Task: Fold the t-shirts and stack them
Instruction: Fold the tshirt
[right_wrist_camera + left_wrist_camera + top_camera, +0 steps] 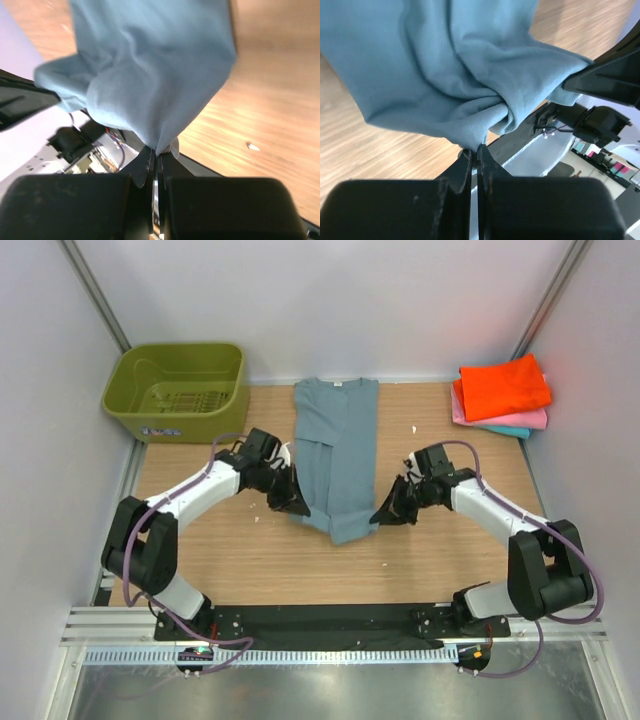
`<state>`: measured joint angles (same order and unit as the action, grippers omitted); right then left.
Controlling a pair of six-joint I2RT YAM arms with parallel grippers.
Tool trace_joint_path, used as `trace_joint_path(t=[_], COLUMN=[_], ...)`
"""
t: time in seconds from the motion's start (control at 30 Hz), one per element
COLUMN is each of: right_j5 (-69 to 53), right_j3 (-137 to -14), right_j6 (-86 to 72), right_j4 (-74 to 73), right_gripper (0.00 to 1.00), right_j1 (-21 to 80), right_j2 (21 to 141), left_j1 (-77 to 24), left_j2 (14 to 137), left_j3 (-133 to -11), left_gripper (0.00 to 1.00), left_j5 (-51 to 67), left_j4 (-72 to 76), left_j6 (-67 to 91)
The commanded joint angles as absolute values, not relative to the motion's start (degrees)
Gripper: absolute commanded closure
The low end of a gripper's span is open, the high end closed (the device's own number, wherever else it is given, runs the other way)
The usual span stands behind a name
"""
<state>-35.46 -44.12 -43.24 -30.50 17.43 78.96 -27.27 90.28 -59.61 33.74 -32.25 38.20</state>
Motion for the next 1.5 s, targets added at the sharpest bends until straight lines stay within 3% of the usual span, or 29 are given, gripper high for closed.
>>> trace_joint_path(t=[0.0, 0.27, 0.77, 1.37, 1.43, 1.47], right_j5=[-34.9, -35.7, -34.0, -31.4, -30.5, -29.3], right_j3=[-51.0, -65.9, -89.8, -106.0, -106.3, -106.5], right_j6=[-40.6, -40.8, -37.4, -35.2, -34.8, -33.8], right_j4=[-30.6, -25.9, -17.8, -16.6, -16.4, -16.3], right_gripper=[0.98, 0.98, 0.99, 0.98, 0.91, 0.69], right_j1=[15.1, 9.9, 9.4, 9.1, 9.0, 9.0], right_j2=[81.4, 92.4, 118.2, 129.8, 130.1, 130.0], left_j1=[-25.9, -20.3, -15.3, -14.3, -14.4, -14.5], left_j2=[91.1, 99.6, 123.7, 136.5, 137.3, 137.6], left_j3=[-66.1, -81.7, -104.1, -119.1, -121.4, -122.2], left_gripper=[1.00, 1.00, 1.00, 1.00, 0.96, 0.79], left_j5=[35.1, 34.7, 34.5, 27.5, 25.0, 23.8], left_j4=[-34.3, -36.2, -29.9, -27.2, -27.2, -27.4], left_j6=[34.6, 32.6, 32.9, 30.1, 29.4, 28.7])
